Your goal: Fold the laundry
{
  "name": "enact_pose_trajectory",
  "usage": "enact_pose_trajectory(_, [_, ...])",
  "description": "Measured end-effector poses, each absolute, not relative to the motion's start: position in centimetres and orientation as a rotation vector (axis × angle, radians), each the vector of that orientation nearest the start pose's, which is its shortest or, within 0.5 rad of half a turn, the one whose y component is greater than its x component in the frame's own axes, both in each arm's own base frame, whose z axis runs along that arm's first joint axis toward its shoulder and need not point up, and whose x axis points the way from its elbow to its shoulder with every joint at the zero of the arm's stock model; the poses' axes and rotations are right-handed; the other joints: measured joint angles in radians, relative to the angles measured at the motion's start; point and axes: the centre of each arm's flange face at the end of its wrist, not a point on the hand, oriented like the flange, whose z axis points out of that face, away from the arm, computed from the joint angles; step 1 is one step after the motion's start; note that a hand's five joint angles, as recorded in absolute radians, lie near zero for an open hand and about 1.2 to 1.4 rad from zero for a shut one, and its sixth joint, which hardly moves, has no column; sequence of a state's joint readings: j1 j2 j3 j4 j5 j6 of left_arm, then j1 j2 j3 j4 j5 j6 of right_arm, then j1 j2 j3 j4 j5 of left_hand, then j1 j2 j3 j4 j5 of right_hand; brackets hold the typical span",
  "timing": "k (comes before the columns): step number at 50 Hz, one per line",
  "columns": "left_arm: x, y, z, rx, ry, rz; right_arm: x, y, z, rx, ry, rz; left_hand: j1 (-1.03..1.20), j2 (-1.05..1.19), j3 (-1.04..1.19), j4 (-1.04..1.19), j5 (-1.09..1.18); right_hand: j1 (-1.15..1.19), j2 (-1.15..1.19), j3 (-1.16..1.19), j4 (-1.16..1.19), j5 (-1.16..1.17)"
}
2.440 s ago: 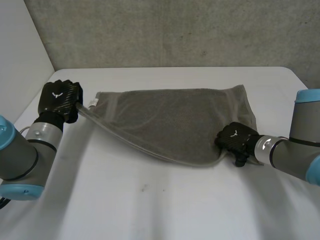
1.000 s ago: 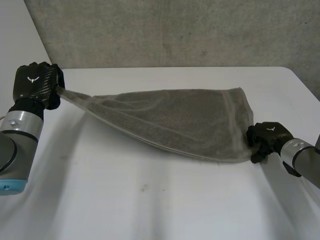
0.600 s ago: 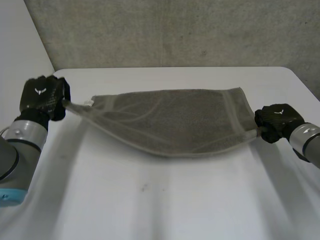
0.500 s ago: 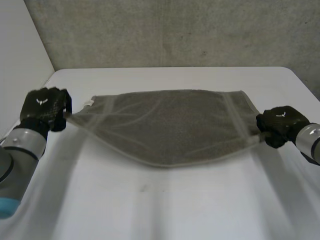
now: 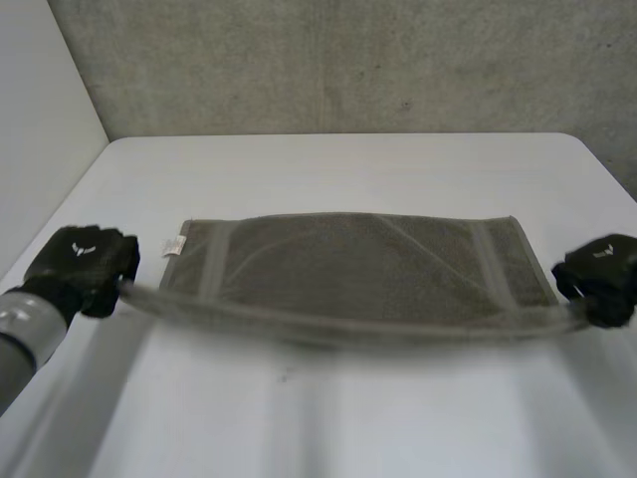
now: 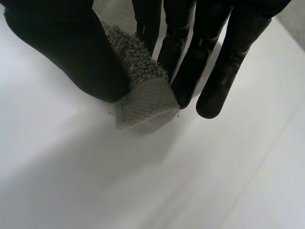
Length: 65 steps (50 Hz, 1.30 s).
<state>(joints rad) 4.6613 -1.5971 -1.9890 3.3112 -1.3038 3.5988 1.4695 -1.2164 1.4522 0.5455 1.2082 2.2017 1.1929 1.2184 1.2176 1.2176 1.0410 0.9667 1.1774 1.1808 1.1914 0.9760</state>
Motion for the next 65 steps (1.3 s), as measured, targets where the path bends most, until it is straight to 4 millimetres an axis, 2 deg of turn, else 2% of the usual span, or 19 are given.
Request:
enact_pose_trajectory(6, [-18.4,-30.4,18.0,0.846,2.266,-1.997,16.1,-34.6,19.4,-1.342,2.557,-1.402,0.000,0.000,0.000,0.000,0.000,0.000,0.000,0.001,0.000,0.003])
enact_pose_trajectory(16, [-20.9,-37.3,16.6,0.750,2.234,-2.126,17.6,-39.7,16.3,-1.289,2.606,-1.512,0.000,0.000,0.000,0.000,0.000,0.000,0.000,0.002,0.000,0.006])
enact_pose_trajectory(17, [-20.9,-37.3,16.6,0.750,2.234,-2.126,17.6,-39.7,16.3,-1.289,2.606,-1.512,0.000,0.000,0.000,0.000,0.000,0.000,0.000,0.002,0.000,0.006])
enact_pose_trajectory(23, [-21.5,-40.7,15.6,0.661,2.209,-2.144,17.7,-42.4,14.9,-1.247,2.616,-1.654,0.000,0.000,0.000,0.000,0.000,0.000,0.000,0.002,0.000,0.006])
enact_pose_trajectory(28, [-21.8,-42.1,14.8,0.642,2.194,-2.147,18.1,-44.0,14.8,-1.216,2.588,-1.800,0.000,0.000,0.000,0.000,0.000,0.000,0.000,0.002,0.000,0.006])
enact_pose_trajectory(42, [-23.5,-43.5,13.5,0.659,2.168,-2.179,19.8,-45.9,14.8,-1.163,2.446,-2.053,0.000,0.000,0.000,0.000,0.000,-0.018,-0.035,-0.032,-0.039,-0.022])
enact_pose_trajectory(43, [-23.5,-43.6,13.4,0.655,2.164,-2.180,19.9,-46.0,14.7,-1.161,2.437,-2.071,0.000,0.000,0.000,0.000,0.000,-0.213,-0.267,-0.245,-0.253,-0.208])
enact_pose_trajectory(44, [-23.6,-43.6,13.4,0.654,2.163,-2.180,20.0,-46.1,14.7,-1.160,2.433,-2.078,-0.010,-0.034,-0.034,-0.033,-0.030,-0.213,-0.267,-0.245,-0.253,-0.208])
enact_pose_trajectory(45, [-23.6,-43.6,13.3,0.653,2.163,-2.180,20.0,-46.1,14.7,-1.159,2.432,-2.083,-0.031,-0.061,-0.060,-0.056,-0.052,-0.468,-0.515,-0.506,-0.514,-0.460])
enact_pose_trajectory(46, [-23.6,-43.7,13.3,0.652,2.163,-2.179,20.0,-46.2,14.7,-1.156,2.431,-2.091,-0.069,-0.099,-0.098,-0.081,-0.077,-0.594,-0.678,-0.647,-0.654,-0.599])
enact_pose_trajectory(47, [-23.7,-43.7,13.3,0.651,2.162,-2.181,20.0,-46.3,14.8,-1.147,2.433,-2.108,-0.357,-0.344,-0.338,-0.344,-0.334,-0.723,-0.865,-0.861,-0.869,-0.812])
enact_pose_trajectory(50, [-23.9,-43.6,13.4,0.656,2.160,-2.183,19.9,-46.5,15.3,-1.125,2.442,-2.143,-0.510,-0.540,-0.527,-0.529,-0.529,-0.756,-0.948,-0.966,-0.956,-0.901])
enact_pose_trajectory(52, [-24.1,-43.4,13.6,0.662,2.159,-2.188,19.8,-46.6,15.8,-1.105,2.442,-2.171,-0.510,-0.540,-0.527,-0.529,-0.529,-0.756,-0.948,-0.967,-0.956,-0.901])
enact_pose_trajectory(53, [-24.2,-43.3,13.7,0.665,2.157,-2.191,19.8,-46.6,16.2,-1.089,2.437,-2.190,-0.844,-0.854,-0.851,-0.853,-0.844,-0.756,-0.948,-0.967,-0.956,-0.901])
enact_pose_trajectory(55, [-24.5,-42.9,14.5,0.670,2.148,-2.206,19.7,-46.6,17.7,-1.028,2.411,-2.251,-0.862,-0.899,-0.898,-0.900,-0.881,-0.756,-0.948,-0.967,-0.956,-0.902])
enact_pose_trajectory(57, [-24.8,-42.2,15.8,0.675,2.134,-2.227,19.6,-46.3,20.3,-0.921,2.354,-2.332,-0.970,-1.004,-1.000,-0.999,-0.980,-0.756,-0.948,-0.967,-0.956,-0.902])
enact_pose_trajectory(61, [-24.8,-41.2,17.7,0.675,2.112,-2.255,19.4,-45.4,23.4,-0.817,2.279,-2.395,-1.008,-1.040,-1.039,-1.038,-1.010,-0.756,-0.948,-0.967,-0.956,-0.902])
enact_pose_trajectory(63, [-24.6,-40.1,19.4,0.670,2.099,-2.275,19.3,-44.2,25.7,-0.773,2.224,-2.420,-1.011,-1.045,-1.045,-1.042,-1.013,-0.756,-0.948,-0.967,-0.956,-0.902])
enact_pose_trajectory(65, [-24.5,-39.2,20.3,0.666,2.097,-2.284,19.2,-43.2,26.8,-0.768,2.199,-2.416,-1.015,-1.047,-1.045,-1.044,-1.014,-0.756,-0.948,-0.968,-0.956,-0.902])
